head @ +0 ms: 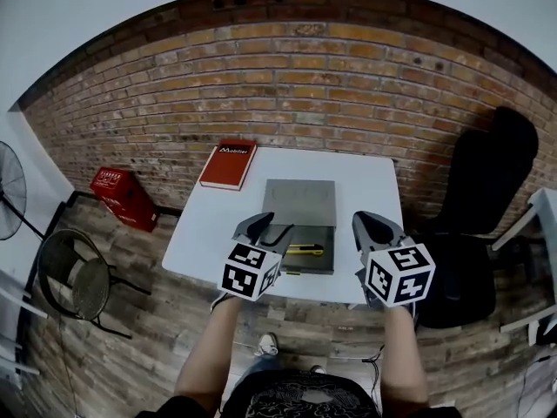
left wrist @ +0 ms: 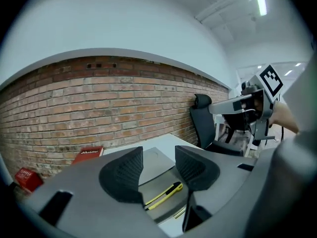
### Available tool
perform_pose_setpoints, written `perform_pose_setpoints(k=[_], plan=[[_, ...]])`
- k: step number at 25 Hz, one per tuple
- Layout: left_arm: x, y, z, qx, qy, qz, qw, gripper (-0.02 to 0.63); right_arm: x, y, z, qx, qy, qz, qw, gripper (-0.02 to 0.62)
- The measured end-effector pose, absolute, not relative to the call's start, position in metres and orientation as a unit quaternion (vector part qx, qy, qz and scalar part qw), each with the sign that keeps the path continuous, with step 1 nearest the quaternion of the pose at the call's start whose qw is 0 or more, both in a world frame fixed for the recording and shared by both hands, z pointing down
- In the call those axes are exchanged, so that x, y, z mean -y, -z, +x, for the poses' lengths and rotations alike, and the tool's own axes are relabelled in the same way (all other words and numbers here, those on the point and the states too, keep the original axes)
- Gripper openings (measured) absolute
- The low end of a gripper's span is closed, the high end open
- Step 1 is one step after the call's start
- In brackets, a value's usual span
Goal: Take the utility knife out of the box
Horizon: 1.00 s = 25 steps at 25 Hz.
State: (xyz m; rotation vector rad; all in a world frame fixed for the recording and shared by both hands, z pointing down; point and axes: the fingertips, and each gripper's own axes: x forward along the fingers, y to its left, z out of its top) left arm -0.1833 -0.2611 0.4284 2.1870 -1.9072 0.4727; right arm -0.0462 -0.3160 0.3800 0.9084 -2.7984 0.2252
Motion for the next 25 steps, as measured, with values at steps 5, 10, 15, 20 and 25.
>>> perform_pose_setpoints(k=[5,10,15,20,25], plan=[[0.289,-0.45,-0.191,0.594,-0.193,0.774,0.105,0.204,0.337,-0.384,-0.065,0.933,-0.079,0.335,0.106,0.02],[0.311,-0.466,-0.199,0.553,-0.211,0.799,0.107,0.204,0.35,-0.392,-0.078,0.922,-0.084,0.363,0.111,0.02],[0.324,-0.483,-0.195,0.493,-0.232,0.83,0.115,0.206,0.358,-0.398,-0.084,0.908,-0.091,0.392,0.113,0.02],[0.325,-0.513,-0.183,0.422,-0.272,0.855,0.127,0.206,0.362,-0.406,-0.089,0.897,-0.097,0.415,0.117,0.02],[0.321,-0.543,-0.173,0.363,-0.312,0.868,0.133,0.206,0.362,-0.416,-0.092,0.887,-0.106,0.433,0.122,0.02]])
